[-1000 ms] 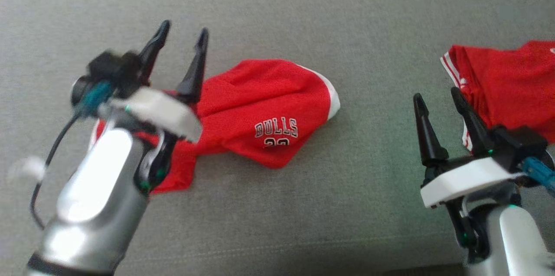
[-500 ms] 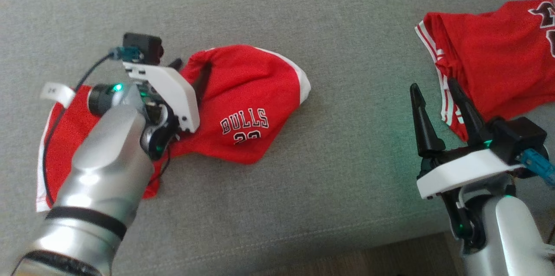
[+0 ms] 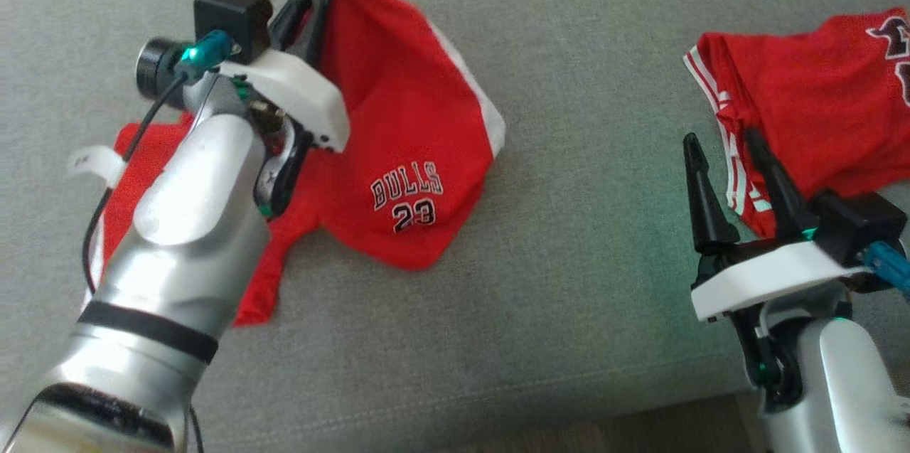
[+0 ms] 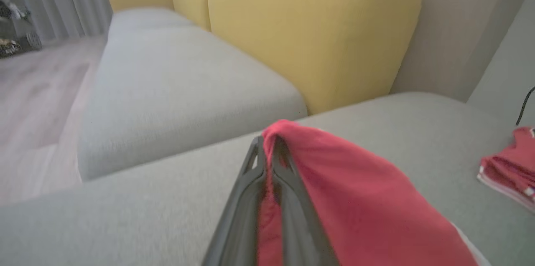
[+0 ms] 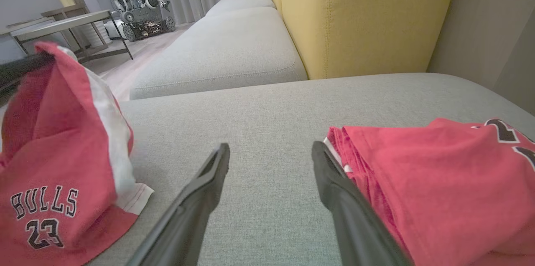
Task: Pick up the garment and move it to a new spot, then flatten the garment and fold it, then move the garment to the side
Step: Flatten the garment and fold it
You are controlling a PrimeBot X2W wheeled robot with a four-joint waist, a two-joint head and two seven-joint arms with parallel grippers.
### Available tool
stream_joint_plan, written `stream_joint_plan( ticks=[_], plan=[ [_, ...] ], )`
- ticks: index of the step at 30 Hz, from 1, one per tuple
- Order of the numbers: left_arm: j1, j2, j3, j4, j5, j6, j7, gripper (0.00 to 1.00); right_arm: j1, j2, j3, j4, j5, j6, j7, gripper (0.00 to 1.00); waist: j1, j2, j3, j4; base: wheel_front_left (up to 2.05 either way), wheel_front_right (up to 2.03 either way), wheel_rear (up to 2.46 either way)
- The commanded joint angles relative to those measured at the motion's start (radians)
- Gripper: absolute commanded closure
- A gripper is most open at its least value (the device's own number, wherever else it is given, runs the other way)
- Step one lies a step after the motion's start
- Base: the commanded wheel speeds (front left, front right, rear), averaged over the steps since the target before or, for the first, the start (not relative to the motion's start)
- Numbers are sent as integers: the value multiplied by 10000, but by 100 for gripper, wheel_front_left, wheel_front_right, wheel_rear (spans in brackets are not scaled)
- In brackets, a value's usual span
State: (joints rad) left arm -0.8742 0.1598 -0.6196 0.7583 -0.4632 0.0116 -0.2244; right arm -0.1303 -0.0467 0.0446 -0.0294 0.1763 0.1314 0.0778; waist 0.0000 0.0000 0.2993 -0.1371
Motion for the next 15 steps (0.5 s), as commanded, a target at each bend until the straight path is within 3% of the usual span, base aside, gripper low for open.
stream_joint_plan(
  ticks=[1, 9, 15],
  plan=[
    [-68, 422, 271, -1088, 200, 266, -222, 100, 5, -35, 136, -344, 41, -7, -48, 0, 0, 0, -191, 162, 0, 0, 0],
    [3410, 1765, 536, -4873, 796, 1706, -363, 100, 297, -35, 41, -489, 72, -7, 122, 0, 0, 0, -376, 523, 0, 0, 0],
    [5830, 2372, 1232, -6001, 544, 2304, -370, 100, 322, -35, -13, -655, 86, -7, 230, 0, 0, 0, -277, 772, 0, 0, 0]
  ],
)
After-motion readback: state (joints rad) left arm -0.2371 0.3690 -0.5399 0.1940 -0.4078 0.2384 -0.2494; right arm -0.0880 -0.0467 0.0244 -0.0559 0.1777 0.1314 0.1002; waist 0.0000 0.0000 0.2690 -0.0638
